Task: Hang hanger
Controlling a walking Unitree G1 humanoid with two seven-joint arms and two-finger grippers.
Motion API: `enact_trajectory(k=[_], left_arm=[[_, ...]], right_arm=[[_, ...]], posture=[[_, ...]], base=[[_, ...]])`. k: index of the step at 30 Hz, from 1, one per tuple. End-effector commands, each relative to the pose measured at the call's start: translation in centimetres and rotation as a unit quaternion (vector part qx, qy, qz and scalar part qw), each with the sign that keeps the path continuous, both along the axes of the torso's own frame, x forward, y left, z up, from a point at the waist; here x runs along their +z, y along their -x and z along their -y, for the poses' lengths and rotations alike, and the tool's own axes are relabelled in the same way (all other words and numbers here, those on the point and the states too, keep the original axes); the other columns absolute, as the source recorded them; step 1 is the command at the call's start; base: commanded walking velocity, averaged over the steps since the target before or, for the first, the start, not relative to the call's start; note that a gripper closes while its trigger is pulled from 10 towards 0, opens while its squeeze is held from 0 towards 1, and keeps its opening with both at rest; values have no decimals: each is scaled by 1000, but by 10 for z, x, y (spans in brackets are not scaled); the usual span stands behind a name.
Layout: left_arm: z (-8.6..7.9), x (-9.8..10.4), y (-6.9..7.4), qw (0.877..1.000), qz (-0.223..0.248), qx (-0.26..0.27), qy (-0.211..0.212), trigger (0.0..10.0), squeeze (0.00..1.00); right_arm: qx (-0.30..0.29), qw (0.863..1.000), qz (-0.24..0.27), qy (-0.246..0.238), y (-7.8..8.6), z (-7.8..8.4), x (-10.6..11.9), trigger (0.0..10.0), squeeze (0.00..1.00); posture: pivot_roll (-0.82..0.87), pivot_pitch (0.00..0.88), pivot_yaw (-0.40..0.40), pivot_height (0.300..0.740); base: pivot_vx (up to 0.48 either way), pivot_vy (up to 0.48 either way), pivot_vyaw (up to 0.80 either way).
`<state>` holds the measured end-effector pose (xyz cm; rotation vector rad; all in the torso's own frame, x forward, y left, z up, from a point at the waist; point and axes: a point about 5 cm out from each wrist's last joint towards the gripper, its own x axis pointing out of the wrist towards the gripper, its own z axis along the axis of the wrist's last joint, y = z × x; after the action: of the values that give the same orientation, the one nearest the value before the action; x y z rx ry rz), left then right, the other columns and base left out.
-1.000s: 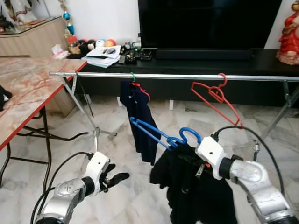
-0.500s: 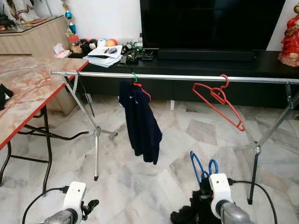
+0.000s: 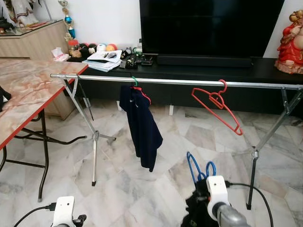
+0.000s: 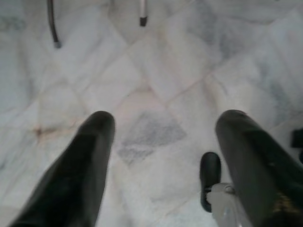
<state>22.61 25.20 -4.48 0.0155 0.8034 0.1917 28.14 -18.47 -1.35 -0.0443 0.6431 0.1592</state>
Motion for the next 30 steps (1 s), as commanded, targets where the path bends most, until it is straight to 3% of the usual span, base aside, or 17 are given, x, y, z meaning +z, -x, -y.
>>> enact_trajectory(k=[1,2,4,7,8,14,17,24,26,27,30], left_arm=[[5,5,-8,999,11,-39,4,10000,1000],[6,5,-10,999,13,-48,4,10000,1000],[16,9,-16,993,22,-111,10,10000,1000],[25,17,-27,980,47,-192,-4,10000,1000],[28,22,-31,973,56,-223,-14,10000,0],[35,44,-53,950,107,-293,-15,10000,0],[45,61,-67,926,146,-348,-19,10000,0],[60,76,-79,902,186,-389,17,10000,0],[67,83,-82,888,203,-410,50,10000,0],[67,83,-82,888,203,-410,50,10000,0],[72,88,-83,872,214,-432,83,10000,0]], right_arm=[[56,998,18,1,-10,-9,10,0,0],[67,998,17,0,-11,-11,11,0,0],[147,988,35,24,-16,-18,19,0,0],[208,975,61,42,-25,-13,36,0,0],[230,969,73,51,-29,-8,45,0,0],[315,936,120,100,-45,16,91,0,0],[381,902,166,120,-52,22,131,0,0],[461,854,203,128,-49,15,165,0,0],[493,832,221,127,-47,7,180,0,0],[493,832,221,127,-47,7,180,0,0],[525,809,233,126,-43,-2,193,0,0]], posture=[[90,0,27,740],[90,0,27,740],[88,0,24,740],[80,0,20,740],[76,0,17,740],[69,0,18,740],[57,2,22,740],[49,10,26,740],[45,17,29,740],[45,17,29,740],[41,21,33,740]], base=[[0,0,0],[0,0,0],[0,0,0],[0,0,0],[0,0,0],[0,0,0],[0,0,0],[0,0,0],[0,0,0],[0,0,0],[0,0,0]])
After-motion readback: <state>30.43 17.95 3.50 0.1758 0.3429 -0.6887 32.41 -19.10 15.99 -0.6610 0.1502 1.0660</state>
